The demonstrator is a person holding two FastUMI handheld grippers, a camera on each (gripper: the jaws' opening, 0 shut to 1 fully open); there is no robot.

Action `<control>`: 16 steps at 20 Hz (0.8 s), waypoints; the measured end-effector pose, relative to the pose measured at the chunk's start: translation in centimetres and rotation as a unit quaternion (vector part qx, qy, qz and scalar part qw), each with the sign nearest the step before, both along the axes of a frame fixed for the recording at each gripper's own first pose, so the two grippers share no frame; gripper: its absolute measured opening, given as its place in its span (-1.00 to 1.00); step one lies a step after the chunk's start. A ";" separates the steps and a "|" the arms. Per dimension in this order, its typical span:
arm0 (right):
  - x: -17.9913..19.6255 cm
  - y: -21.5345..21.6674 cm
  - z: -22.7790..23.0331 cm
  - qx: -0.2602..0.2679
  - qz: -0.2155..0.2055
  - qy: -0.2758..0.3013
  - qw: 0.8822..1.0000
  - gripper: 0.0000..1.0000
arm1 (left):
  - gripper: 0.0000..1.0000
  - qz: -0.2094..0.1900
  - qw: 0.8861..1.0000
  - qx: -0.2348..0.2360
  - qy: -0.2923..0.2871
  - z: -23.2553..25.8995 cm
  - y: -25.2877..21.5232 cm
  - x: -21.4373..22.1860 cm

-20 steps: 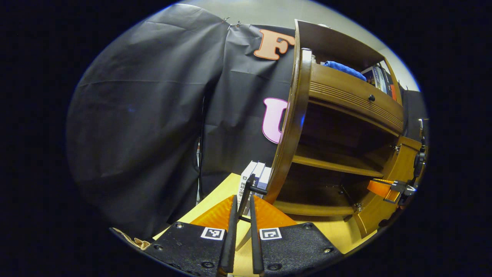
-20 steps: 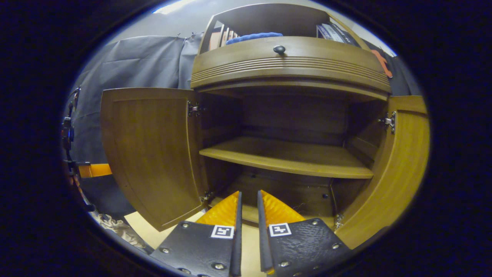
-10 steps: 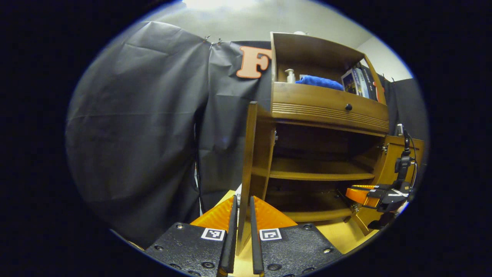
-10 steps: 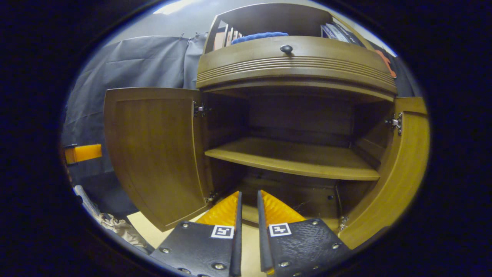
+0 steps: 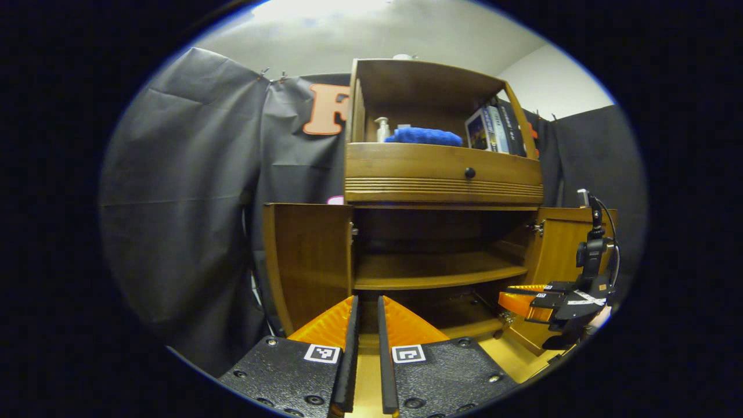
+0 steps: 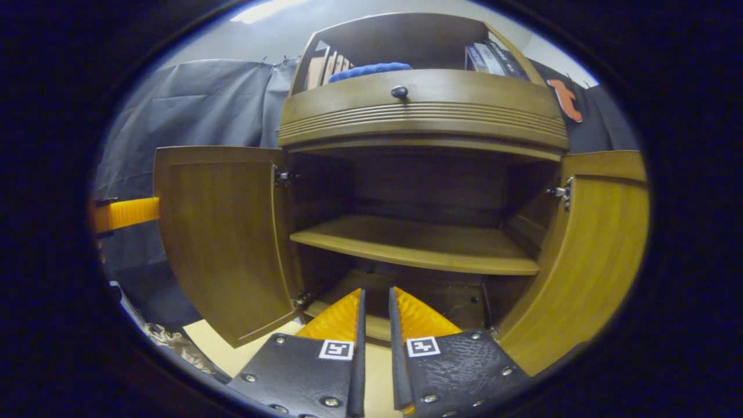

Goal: Open the right door of the double-door shoe cabinet with the right hand, and open the left door with the left hand.

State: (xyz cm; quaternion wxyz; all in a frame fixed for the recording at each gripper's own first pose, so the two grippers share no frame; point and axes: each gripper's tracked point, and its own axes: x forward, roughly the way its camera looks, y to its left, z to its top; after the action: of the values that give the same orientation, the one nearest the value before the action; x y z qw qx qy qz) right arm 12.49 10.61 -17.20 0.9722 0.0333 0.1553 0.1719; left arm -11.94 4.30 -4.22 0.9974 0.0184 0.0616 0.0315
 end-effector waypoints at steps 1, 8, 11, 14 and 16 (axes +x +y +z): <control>-0.1 -0.8 0.2 0.000 -0.010 -0.001 1.000 -0.62 | -0.78 -0.012 1.000 0.001 -0.002 -0.2 -0.7 0.3; -1.1 -6.0 0.4 -0.008 -0.076 0.000 0.997 -0.62 | -0.78 -0.083 0.997 0.002 -0.003 -0.5 -4.9 2.5; -1.4 -7.8 0.8 -0.011 -0.101 -0.003 0.995 -0.61 | -0.78 -0.108 0.994 0.000 -0.005 -0.2 -6.4 3.7; -1.9 -9.4 1.4 -0.011 -0.125 -0.008 0.992 -0.61 | -0.78 -0.139 0.990 -0.006 -0.005 -0.5 -8.4 4.7; -2.4 -10.3 1.7 -0.012 -0.140 -0.010 0.990 -0.62 | -0.77 -0.160 0.987 -0.014 -0.002 -0.8 -9.8 5.5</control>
State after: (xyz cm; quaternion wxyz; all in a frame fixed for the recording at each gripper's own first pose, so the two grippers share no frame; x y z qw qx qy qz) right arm 10.09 0.35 -15.49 0.9885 0.0417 0.1416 0.0328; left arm -6.46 -5.51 -5.04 0.9898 0.0135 0.0567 -0.1297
